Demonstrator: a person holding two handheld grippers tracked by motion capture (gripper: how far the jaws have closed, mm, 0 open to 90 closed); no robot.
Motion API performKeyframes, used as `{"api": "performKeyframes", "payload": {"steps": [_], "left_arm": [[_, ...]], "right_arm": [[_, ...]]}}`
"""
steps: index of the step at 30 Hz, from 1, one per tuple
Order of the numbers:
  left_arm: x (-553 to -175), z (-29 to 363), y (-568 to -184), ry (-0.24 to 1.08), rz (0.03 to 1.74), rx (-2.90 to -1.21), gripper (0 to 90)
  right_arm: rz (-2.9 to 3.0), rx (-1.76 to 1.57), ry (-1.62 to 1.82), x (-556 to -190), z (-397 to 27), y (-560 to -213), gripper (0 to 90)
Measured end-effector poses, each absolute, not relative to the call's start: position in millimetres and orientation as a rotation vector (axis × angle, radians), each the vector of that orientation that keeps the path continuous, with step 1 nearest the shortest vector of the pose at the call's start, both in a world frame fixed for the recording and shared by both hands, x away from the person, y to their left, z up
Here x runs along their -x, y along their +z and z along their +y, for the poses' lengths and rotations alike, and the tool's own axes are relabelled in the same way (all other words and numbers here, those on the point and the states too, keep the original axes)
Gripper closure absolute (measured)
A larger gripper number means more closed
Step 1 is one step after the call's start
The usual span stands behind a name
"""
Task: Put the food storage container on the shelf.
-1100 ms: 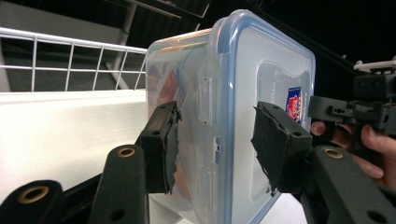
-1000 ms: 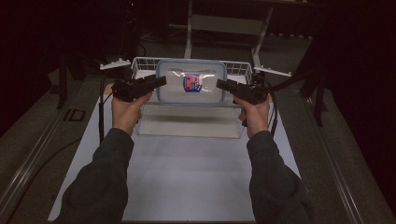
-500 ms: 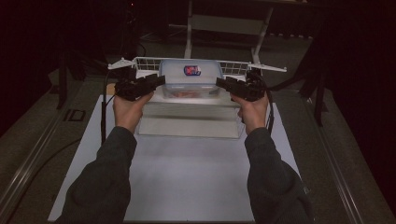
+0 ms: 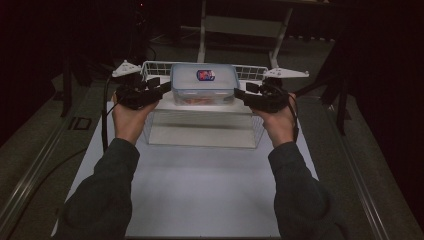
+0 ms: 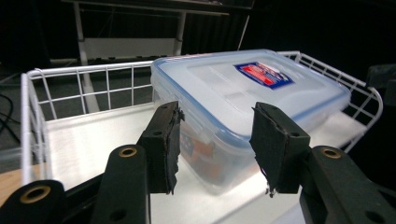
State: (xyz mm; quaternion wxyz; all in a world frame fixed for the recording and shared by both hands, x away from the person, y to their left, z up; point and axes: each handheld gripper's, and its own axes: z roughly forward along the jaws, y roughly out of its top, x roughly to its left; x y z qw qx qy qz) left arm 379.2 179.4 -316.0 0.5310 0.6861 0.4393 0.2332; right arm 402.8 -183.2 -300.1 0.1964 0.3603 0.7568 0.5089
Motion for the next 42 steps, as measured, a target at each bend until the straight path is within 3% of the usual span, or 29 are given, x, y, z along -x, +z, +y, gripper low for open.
{"api": "performKeyframes", "payload": {"steps": [5, 14, 31, 42], "left_arm": [[-358.0, 184.7, -310.7, 0.616, 0.964, -1.741, 48.7], [-316.7, 192.7, -318.6, 0.597, 0.888, -1.809, 46.2], [-240.8, 224.4, -397.8, 0.615, 0.898, -1.823, 41.2], [-216.1, 246.3, -444.2, 0.617, 0.987, -1.75, 41.2]], "right_arm": [[2.195, -0.892, 1.345, -376.5, -191.3, -297.5, 43.9], [2.278, -0.798, 1.27, -342.0, -200.4, -314.4, 41.0], [2.237, -0.816, 1.221, -268.5, -238.1, -380.3, 31.1], [2.149, -0.866, 1.315, -237.8, -256.9, -413.0, 29.5]]}}
